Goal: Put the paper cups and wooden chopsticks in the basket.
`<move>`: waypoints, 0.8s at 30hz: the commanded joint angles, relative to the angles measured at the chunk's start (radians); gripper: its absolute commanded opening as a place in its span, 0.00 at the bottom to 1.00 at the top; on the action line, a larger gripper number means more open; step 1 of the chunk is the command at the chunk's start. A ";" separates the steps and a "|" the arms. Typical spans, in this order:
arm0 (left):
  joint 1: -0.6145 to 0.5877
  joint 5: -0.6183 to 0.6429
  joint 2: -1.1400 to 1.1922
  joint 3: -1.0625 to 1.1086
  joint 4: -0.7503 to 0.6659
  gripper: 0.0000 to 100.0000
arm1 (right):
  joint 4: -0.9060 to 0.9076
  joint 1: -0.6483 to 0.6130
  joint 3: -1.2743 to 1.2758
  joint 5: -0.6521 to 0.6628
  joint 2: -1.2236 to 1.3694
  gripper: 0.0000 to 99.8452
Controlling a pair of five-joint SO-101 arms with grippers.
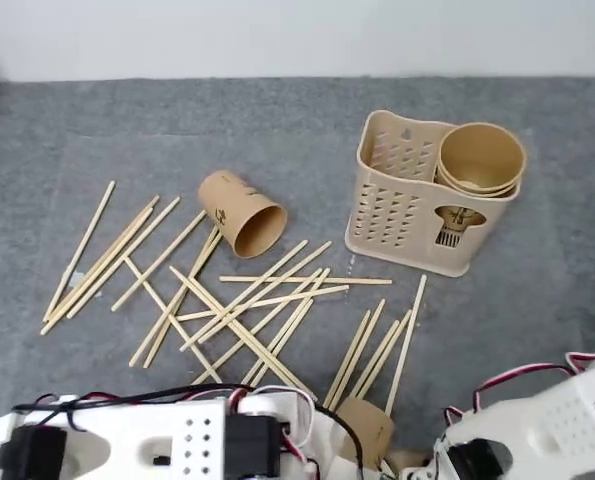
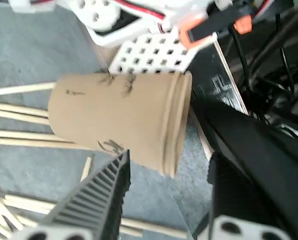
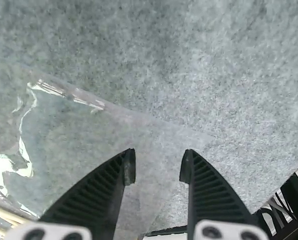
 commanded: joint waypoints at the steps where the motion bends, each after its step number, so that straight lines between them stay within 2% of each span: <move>1: 0.140 0.038 0.104 0.019 -0.087 0.27 | -0.008 -0.004 -0.051 0.008 -0.004 0.16; 7: -0.003 0.037 0.132 0.024 -0.178 0.27 | -0.007 -0.004 -0.051 0.009 -0.002 0.16; 14: -0.021 0.035 0.138 0.036 -0.183 0.27 | -0.004 -0.002 -0.051 0.035 -0.002 0.16; 18: -0.046 0.034 0.132 0.107 -0.236 0.27 | -0.002 0.002 -0.049 0.051 -0.002 0.16; 21: -0.141 0.020 0.130 0.165 -0.316 0.27 | -0.002 0.002 -0.049 0.051 -0.002 0.16; 24: -0.278 -0.052 0.130 0.185 -0.354 0.27 | -0.002 -0.002 -0.049 0.051 -0.002 0.16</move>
